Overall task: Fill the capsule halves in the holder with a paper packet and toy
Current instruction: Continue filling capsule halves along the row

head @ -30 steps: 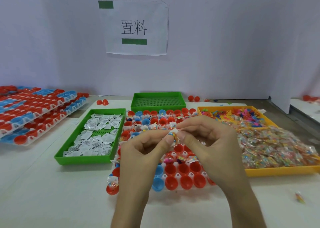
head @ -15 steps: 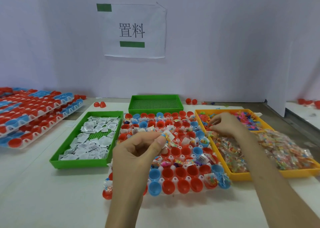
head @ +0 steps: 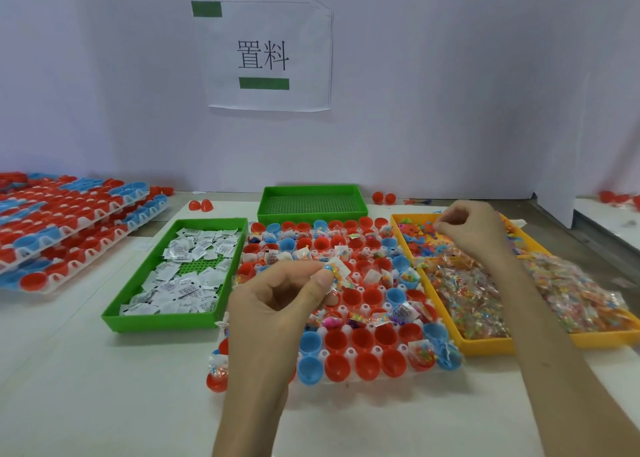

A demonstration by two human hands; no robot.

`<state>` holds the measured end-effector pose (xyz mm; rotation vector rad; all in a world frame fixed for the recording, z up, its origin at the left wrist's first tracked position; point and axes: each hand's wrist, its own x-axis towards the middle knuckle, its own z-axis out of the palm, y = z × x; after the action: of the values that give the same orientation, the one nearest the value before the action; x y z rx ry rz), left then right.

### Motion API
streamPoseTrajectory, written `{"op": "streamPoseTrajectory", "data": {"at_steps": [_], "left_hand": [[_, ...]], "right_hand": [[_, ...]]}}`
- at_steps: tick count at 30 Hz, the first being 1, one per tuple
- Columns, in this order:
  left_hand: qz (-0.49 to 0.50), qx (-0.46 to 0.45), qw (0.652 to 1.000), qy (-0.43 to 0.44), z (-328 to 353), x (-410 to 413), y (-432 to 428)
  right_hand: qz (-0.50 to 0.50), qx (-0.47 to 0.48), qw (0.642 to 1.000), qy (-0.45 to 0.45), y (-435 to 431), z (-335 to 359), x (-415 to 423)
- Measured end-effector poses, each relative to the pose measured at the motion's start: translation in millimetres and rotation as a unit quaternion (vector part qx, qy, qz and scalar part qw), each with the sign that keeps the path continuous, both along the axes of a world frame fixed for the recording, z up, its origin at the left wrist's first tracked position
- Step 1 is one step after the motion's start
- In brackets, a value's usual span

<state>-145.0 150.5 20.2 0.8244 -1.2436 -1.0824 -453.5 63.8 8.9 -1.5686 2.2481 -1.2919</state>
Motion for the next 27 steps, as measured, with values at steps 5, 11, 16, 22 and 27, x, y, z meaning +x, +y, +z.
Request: {"op": "streamPoseTrajectory", "data": {"at_steps": [5,11,16,22,27], "left_hand": [[-0.001,0.000,1.000,0.009,-0.9,-1.6,1.5],[-0.004,0.003,0.999,0.032,0.3,-0.2,4.4],[0.014,-0.005,0.999,0.032,-1.7,3.9,4.4],[0.023,-0.037,0.999,-0.030,-2.2,8.4,-2.1],[0.035,-0.046,0.997,-0.046,-7.4,13.4,-3.3]], "right_hand": [[0.198,-0.076,0.971,-0.108,40.0,53.0,48.9],[0.334,-0.092,0.935,-0.078,85.5,53.1,132.0],[0.374,-0.126,0.908,-0.142,92.0,37.2,154.4],[0.366,-0.113,0.910,-0.157,98.4,30.0,156.6],[0.360,-0.107,0.909,-0.179,103.1,23.7,162.2]]}}
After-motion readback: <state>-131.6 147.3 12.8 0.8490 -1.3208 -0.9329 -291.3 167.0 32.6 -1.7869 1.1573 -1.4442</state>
